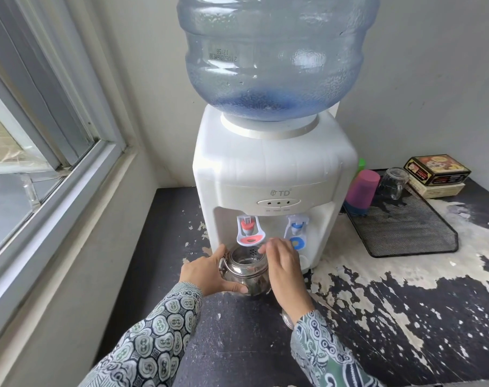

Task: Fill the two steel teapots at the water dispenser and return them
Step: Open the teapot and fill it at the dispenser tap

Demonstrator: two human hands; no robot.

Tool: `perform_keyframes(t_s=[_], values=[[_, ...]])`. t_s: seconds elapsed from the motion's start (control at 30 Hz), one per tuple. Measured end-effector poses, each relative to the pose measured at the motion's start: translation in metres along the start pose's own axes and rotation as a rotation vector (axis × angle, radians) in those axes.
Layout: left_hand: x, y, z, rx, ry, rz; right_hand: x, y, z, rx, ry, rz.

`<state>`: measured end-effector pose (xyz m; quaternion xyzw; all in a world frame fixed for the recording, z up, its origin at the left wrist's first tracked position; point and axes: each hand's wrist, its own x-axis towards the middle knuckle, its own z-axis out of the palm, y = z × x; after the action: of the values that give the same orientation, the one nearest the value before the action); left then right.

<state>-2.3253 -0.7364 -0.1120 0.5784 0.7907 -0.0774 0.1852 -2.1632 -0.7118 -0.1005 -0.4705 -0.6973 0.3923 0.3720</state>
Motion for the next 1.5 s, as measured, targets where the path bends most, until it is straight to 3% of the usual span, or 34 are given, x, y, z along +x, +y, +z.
perform_keyframes(t_s=[0.3, 0.77, 1.37, 1.5], values=[[0.000, -0.002, 0.000, -0.025, 0.005, 0.005, 0.035, -0.026, -0.023, -0.096, -0.161, 0.028], [0.001, -0.003, 0.003, -0.046, 0.023, 0.019, 0.036, -0.032, -0.035, 0.105, -0.262, 0.162], [0.002, -0.004, 0.003, -0.037, 0.024, 0.015, 0.026, -0.015, -0.020, 0.270, -0.175, 0.130], [0.000, -0.003, 0.001, -0.054, 0.017, 0.018, 0.020, -0.003, -0.008, 0.194, -0.139, 0.079]])
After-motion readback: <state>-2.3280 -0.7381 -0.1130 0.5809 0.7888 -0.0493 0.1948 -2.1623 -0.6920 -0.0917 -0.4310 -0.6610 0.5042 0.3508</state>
